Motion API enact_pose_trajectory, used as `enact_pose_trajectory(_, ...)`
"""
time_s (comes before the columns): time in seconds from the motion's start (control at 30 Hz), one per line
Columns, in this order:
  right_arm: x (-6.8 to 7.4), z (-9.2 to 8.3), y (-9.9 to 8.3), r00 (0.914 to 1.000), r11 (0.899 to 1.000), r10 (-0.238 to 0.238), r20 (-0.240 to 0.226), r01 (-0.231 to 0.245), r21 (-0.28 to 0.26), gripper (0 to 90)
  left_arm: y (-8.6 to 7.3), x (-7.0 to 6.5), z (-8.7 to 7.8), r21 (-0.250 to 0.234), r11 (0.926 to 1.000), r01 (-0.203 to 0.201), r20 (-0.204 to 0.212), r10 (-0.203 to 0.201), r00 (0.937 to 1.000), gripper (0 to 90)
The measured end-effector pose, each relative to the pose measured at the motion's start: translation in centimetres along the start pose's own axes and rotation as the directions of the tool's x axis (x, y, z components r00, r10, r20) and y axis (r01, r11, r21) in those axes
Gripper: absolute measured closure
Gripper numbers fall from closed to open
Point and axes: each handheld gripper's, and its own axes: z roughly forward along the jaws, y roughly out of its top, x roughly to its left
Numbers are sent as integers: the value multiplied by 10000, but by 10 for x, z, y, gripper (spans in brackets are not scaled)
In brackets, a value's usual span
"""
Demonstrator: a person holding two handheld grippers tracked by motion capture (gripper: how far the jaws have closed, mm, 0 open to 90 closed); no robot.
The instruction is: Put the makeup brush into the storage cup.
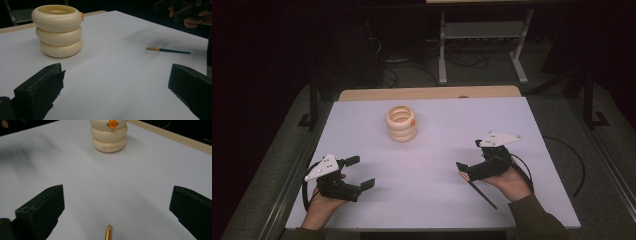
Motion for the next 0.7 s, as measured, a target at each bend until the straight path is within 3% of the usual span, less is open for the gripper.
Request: enact_pose_trajectory(0.7,1,6,2,10000,9894,55,32,-59,1450,0,0,-1,0,-45,10000,71,40,-71,10000,0)
